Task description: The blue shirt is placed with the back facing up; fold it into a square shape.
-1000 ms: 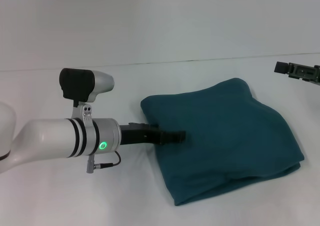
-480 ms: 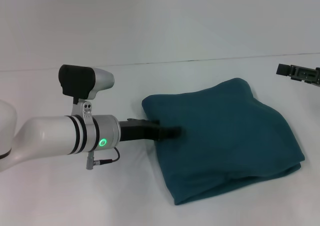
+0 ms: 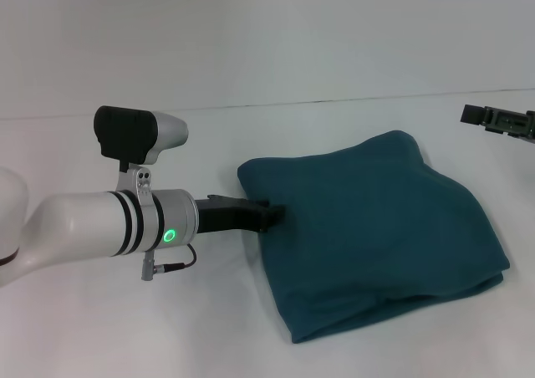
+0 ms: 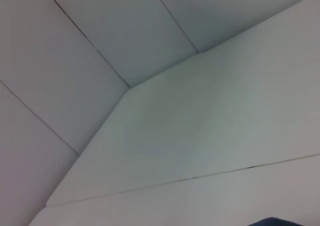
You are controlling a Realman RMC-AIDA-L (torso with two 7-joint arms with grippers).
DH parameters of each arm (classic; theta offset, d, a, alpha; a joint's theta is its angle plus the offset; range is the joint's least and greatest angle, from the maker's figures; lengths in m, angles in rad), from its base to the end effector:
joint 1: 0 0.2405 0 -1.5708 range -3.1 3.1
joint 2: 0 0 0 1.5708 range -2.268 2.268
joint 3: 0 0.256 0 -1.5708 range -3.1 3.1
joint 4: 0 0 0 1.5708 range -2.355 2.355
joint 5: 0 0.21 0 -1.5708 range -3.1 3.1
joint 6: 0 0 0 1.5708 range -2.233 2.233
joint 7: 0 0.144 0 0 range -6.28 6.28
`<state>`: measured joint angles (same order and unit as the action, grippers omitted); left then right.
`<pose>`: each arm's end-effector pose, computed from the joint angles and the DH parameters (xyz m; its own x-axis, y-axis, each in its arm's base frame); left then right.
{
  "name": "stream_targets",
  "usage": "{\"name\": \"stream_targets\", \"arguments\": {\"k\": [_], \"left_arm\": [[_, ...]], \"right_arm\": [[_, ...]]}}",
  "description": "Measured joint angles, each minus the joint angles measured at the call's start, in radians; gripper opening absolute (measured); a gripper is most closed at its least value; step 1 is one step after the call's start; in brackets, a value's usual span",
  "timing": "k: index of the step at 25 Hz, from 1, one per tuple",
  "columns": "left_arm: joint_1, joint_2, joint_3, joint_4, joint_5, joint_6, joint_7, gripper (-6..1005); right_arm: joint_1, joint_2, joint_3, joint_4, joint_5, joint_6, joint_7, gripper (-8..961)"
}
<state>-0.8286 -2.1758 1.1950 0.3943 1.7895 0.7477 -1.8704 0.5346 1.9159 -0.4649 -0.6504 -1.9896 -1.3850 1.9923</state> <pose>-0.1935 0.4027 -0.1179 0.6382 0.6529 0.4080 0.7648 -0.5983 -0.2388 0.3153 0.3718 0.1058 0.3120 -0.6142 -0.7248 -0.9248 -0.3711 -0.0836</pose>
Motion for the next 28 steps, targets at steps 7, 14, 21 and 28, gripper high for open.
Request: {"name": "stream_targets", "arguments": {"k": [7,14,21,28], "left_arm": [[0.000,0.002,0.000,0.001,-0.001,-0.001,0.001,178],[-0.001,0.004,-0.005,0.010,-0.001,-0.004,0.001,53],[-0.001,0.012,-0.011,0.016,0.007,-0.040,-0.005,29],[0.005,0.038,-0.029,0.049,0.011,-0.053,-0.008,45]], "right_arm": [[0.001,0.002,0.000,0.004,0.000,0.008,0.000,917],[0.001,0.008,0.000,0.009,0.000,0.014,-0.004,917],[0.001,0.012,-0.002,0.013,0.000,0.014,-0.003,916],[0.000,0.020,-0.003,0.014,0.000,0.014,0.000,915]]}}
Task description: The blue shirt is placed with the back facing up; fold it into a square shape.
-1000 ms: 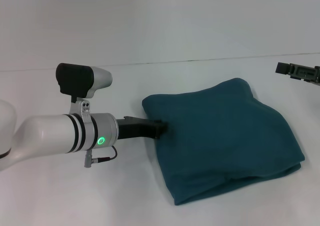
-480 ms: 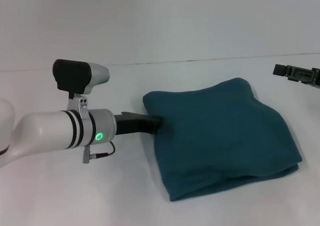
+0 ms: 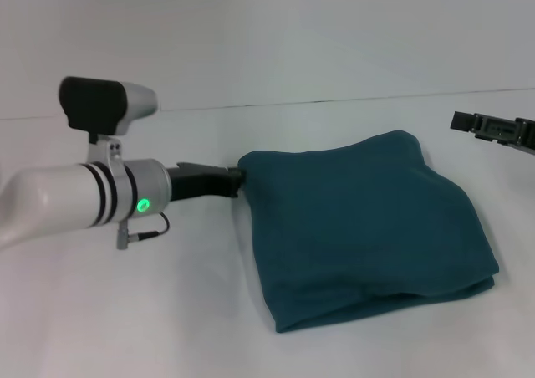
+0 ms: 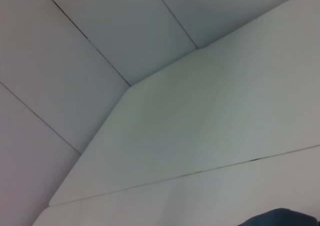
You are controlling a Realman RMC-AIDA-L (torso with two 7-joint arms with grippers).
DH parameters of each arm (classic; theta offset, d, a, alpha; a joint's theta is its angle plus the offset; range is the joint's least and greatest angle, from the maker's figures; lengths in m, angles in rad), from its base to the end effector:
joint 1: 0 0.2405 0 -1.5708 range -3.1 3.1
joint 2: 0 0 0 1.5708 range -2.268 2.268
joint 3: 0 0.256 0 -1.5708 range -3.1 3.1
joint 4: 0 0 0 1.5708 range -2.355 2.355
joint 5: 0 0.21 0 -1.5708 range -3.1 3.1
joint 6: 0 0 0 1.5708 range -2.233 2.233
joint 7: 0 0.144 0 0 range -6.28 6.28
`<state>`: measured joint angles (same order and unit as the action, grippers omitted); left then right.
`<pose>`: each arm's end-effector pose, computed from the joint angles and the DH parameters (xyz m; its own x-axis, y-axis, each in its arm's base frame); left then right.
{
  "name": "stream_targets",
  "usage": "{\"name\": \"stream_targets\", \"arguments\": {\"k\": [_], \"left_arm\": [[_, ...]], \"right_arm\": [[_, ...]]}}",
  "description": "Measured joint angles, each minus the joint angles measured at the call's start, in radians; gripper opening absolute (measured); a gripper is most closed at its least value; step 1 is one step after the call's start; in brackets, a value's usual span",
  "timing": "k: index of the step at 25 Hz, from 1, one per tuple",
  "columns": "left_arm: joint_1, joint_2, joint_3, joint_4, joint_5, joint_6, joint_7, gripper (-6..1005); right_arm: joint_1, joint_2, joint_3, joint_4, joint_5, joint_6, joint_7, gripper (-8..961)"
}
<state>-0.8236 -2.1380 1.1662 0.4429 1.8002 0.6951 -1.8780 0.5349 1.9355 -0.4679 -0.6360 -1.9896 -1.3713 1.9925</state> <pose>-0.1990 0.4270 -0.0878 0.6492 0.6050 0.4610 0.7582 -0.5631 -0.3286 0.3151 0.3705 0.0939 0.2893 -0.6270 -0.7233 -0.9312 -0.3595 -0.0609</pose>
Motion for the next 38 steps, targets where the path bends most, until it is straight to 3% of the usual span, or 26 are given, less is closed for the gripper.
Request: {"name": "stream_targets", "arguments": {"k": [15,22,34,38], "left_arm": [[0.006,0.001,-0.003,-0.002,0.015,0.027,-0.090,80],[0.010,-0.020,0.002,-0.005,0.068,0.028,-0.118,350],[-0.002,-0.028,0.034,0.004,0.073,0.074,-0.115,886],[-0.012,-0.032,0.065,-0.003,0.071,0.073,-0.117,885]], "right_arm": [[-0.001,0.000,0.000,0.000,-0.007,0.003,0.011,915],[0.003,-0.001,-0.009,-0.001,-0.009,0.003,0.011,915],[-0.006,0.001,-0.009,-0.001,-0.009,0.001,0.011,916],[-0.007,0.003,-0.009,-0.001,-0.009,0.002,0.011,916]]}}
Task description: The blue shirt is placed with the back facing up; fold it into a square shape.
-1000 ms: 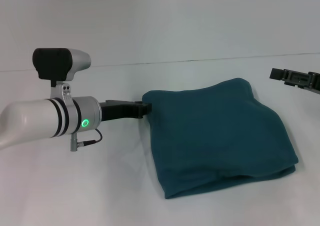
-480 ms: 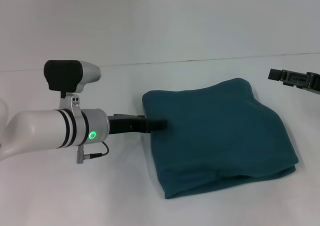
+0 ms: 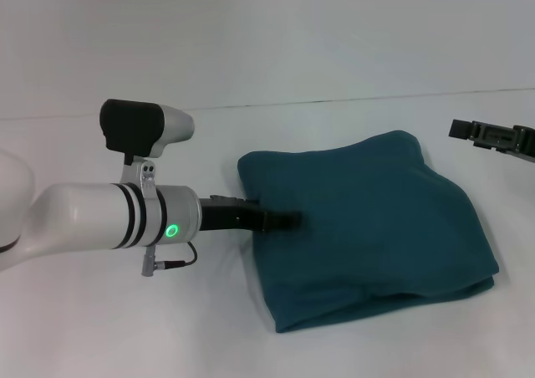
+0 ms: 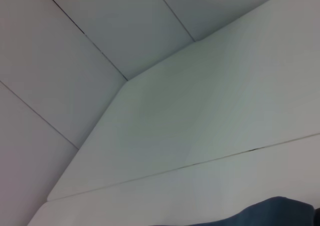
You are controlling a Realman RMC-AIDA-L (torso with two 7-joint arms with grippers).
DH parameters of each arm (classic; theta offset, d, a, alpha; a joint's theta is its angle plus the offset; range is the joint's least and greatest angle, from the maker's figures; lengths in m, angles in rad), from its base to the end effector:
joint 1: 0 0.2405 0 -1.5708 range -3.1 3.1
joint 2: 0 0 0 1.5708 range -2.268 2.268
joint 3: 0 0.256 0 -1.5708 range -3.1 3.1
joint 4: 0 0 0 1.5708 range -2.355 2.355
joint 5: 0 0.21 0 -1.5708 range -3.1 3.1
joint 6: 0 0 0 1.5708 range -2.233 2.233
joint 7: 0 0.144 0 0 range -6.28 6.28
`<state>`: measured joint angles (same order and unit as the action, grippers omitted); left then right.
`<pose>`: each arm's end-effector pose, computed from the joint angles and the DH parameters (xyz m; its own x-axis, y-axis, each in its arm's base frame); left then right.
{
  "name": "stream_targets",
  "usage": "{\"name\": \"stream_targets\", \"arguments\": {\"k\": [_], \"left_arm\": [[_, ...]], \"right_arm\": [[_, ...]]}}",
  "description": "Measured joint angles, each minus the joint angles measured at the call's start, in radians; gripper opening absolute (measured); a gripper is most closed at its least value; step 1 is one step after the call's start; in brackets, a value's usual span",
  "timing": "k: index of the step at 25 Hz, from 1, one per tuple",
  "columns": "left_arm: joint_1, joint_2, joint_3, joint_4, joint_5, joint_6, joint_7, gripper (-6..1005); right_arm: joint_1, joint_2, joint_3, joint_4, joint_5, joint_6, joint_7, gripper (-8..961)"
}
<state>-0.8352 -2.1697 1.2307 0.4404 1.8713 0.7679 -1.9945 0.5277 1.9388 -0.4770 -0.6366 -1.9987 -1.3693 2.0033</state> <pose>-0.1872 0.4045 -0.1158 0.6418 0.6734 0.3669 0.7645 -0.5996 -0.2367 0.3178 0.3676 0.0905 0.2815 -0.6424 -0.7128 -0.9361 -0.3470 -0.0570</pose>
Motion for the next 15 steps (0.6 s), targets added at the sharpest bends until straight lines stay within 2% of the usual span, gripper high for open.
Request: {"name": "stream_targets", "arguments": {"k": [7,15], "left_arm": [[0.007,-0.001,0.000,0.023,-0.005,-0.001,0.000,883],[0.000,-0.001,0.001,0.024,0.000,-0.018,0.005,653]], "right_arm": [[0.000,0.002,0.000,0.000,0.000,-0.006,0.000,916],[-0.002,0.002,0.000,0.000,0.000,-0.007,0.000,916]]}}
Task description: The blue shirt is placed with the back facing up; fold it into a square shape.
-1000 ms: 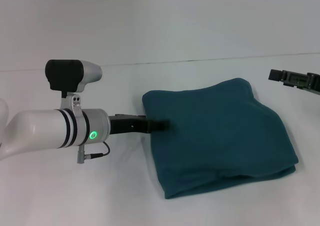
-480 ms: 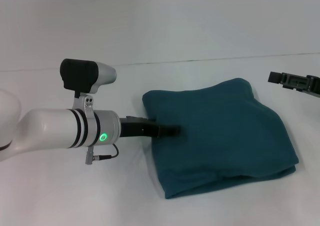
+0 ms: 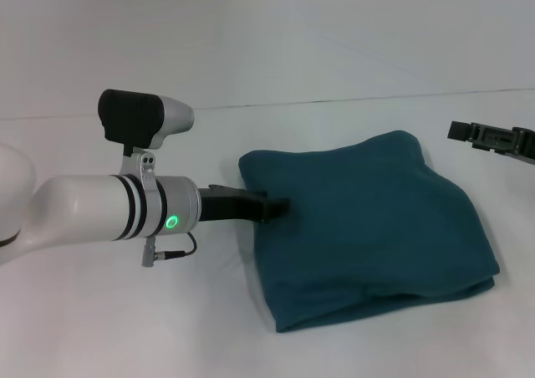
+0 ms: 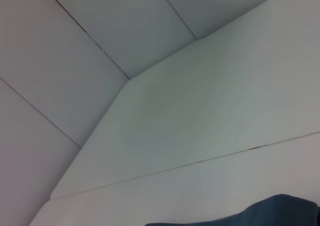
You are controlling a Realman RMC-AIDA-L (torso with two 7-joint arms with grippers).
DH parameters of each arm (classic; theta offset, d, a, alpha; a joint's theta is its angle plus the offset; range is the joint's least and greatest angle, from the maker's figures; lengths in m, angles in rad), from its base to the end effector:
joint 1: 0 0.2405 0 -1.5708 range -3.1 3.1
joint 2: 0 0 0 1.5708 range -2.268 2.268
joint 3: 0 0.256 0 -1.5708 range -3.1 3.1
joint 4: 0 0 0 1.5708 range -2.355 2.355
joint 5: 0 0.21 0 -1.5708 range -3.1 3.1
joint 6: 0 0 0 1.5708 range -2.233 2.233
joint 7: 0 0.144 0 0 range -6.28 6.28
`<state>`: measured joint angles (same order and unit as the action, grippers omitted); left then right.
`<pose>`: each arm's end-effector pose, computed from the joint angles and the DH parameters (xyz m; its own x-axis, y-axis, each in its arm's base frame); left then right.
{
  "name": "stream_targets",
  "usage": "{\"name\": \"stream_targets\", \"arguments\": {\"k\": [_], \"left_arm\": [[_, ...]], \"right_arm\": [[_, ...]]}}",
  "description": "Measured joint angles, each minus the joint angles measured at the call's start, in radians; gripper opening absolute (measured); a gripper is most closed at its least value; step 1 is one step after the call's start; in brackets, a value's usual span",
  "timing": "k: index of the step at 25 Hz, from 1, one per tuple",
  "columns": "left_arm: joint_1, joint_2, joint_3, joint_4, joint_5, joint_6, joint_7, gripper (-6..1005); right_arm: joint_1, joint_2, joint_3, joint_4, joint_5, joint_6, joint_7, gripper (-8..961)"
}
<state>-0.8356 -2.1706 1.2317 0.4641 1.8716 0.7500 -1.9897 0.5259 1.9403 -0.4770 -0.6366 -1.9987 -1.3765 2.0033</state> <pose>-0.1824 0.4101 -0.1119 0.6565 0.6497 0.3833 0.7515 -0.6071 -0.2581 0.3175 0.3663 0.0894 0.2801 -0.6455 -0.7105 -0.9354 -0.3498 -0.0509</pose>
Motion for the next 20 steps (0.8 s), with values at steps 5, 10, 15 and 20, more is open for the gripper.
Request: {"name": "stream_targets", "arguments": {"k": [5,10,15,20], "left_arm": [[-0.005,0.000,0.011,-0.003,0.003,-0.014,-0.004,476],[-0.008,0.000,0.020,-0.004,0.004,-0.029,-0.005,167],[-0.011,0.000,0.027,-0.005,0.004,-0.042,-0.005,65],[-0.011,0.000,0.026,-0.005,0.004,-0.043,-0.006,18]], "right_arm": [[0.000,0.000,0.000,0.000,0.000,0.005,0.000,916],[0.001,0.000,0.000,0.000,0.000,0.006,0.000,916],[0.002,0.000,0.000,0.000,0.000,0.007,0.000,916],[0.002,0.000,0.000,0.000,0.000,0.009,0.000,915]]}}
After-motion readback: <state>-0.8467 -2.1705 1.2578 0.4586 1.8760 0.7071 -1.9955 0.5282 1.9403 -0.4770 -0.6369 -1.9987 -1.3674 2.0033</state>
